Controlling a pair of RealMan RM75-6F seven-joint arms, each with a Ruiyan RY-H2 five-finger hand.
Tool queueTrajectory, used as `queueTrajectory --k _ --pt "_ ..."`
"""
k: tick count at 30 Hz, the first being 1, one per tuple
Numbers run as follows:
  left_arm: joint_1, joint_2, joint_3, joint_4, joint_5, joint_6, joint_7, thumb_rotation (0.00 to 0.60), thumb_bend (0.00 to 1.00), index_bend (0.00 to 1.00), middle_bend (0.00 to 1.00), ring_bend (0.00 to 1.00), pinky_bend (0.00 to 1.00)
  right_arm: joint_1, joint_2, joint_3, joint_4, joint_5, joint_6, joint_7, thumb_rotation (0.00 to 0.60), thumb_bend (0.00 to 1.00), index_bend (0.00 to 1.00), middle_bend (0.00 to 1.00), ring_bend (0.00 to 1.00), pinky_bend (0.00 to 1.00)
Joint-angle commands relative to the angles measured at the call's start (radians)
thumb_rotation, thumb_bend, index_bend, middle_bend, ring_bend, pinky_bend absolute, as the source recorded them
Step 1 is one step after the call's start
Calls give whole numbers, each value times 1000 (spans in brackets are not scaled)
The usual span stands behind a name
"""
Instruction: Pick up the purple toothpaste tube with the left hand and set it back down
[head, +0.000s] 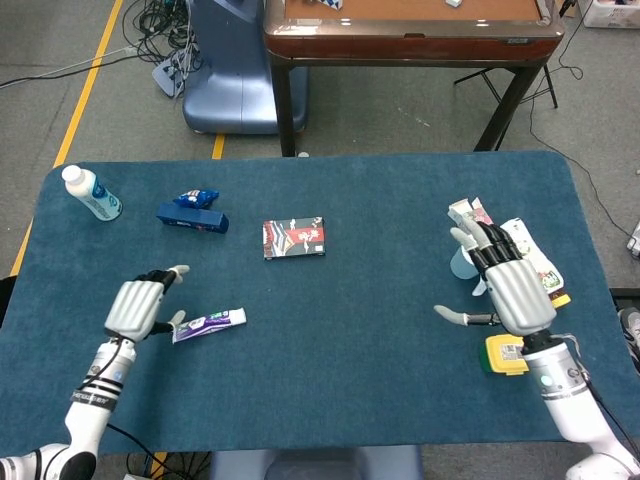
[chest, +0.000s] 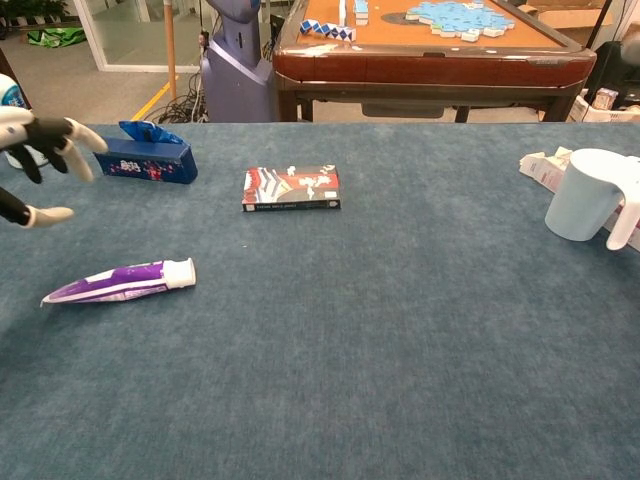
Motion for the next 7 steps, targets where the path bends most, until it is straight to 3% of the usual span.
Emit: queueTrajectory --k 1,7 --pt "80 21 2 -11 35 108 -40 600 285 216 315 252 293 -49 14 -26 4 23 35 -23 380 20 0 0 0 0" --pt "179 27 39 -24 114 240 -49 600 285 258 340 260 293 -153 2 -75 17 -4 142 -41 414 34 0 0 0 0"
